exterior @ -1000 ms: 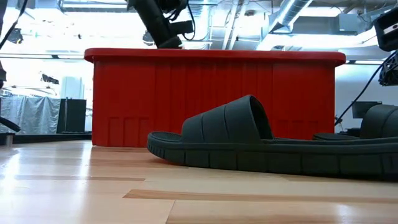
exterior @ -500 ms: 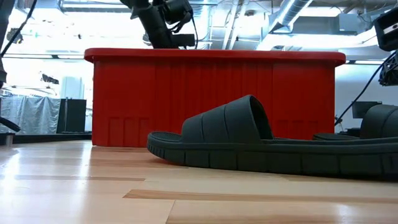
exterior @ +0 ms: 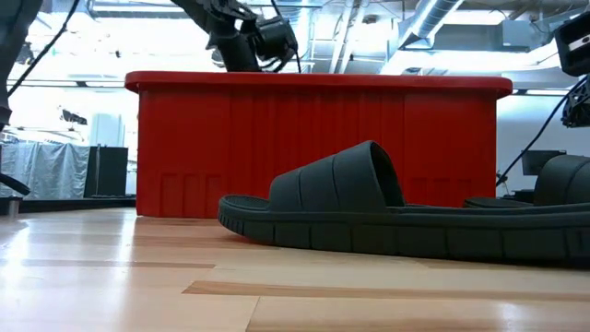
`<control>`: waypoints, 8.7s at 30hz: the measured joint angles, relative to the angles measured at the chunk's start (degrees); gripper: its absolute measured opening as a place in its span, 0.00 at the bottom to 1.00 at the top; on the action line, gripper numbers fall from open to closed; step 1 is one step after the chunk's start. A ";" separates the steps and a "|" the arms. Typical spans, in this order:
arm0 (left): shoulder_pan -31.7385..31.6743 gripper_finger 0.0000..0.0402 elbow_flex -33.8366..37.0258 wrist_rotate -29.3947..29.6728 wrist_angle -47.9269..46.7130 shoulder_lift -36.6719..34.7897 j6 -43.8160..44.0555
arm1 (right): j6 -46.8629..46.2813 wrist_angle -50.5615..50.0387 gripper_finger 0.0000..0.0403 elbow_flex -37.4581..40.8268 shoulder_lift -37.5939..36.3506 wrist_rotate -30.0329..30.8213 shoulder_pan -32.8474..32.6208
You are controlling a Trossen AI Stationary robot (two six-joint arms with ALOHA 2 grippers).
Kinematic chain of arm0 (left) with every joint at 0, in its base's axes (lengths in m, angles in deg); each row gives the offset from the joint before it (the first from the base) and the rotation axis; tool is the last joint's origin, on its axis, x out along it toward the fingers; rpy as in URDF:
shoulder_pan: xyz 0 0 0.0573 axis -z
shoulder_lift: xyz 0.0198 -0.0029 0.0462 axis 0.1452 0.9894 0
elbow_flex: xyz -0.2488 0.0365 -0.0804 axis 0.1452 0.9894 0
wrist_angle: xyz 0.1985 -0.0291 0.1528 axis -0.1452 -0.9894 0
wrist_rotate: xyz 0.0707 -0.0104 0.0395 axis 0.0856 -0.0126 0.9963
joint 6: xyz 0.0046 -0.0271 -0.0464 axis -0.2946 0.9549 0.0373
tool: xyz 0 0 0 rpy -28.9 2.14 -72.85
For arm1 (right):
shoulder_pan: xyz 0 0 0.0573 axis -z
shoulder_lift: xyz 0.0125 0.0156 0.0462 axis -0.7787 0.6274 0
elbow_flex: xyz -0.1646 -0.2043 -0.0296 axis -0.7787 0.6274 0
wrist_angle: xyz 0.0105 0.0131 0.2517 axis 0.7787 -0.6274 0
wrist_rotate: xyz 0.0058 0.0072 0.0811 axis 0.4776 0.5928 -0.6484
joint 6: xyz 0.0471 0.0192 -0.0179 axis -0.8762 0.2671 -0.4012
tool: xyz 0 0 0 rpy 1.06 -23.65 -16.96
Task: Pick and place slides into bin
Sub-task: Put the black slide into the red bin
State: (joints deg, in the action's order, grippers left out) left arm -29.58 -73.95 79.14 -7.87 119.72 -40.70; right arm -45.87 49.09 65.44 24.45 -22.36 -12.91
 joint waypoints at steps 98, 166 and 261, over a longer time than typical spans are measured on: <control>0.61 0.38 -1.36 -0.28 -7.59 2.97 -0.37 | 0.00 -1.01 0.17 0.00 0.02 0.00 -0.02; 20.84 0.38 37.55 -22.64 43.64 -65.03 26.90 | 0.02 -1.01 0.17 0.00 0.02 -0.01 0.02; 21.84 0.38 51.91 -16.36 56.39 -74.99 33.67 | -38.90 -89.75 0.17 -60.24 46.82 -33.33 37.43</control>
State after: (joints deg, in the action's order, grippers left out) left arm -7.75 -22.04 62.78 48.52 44.72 -7.03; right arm -84.78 -40.66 5.20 71.27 -55.69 24.52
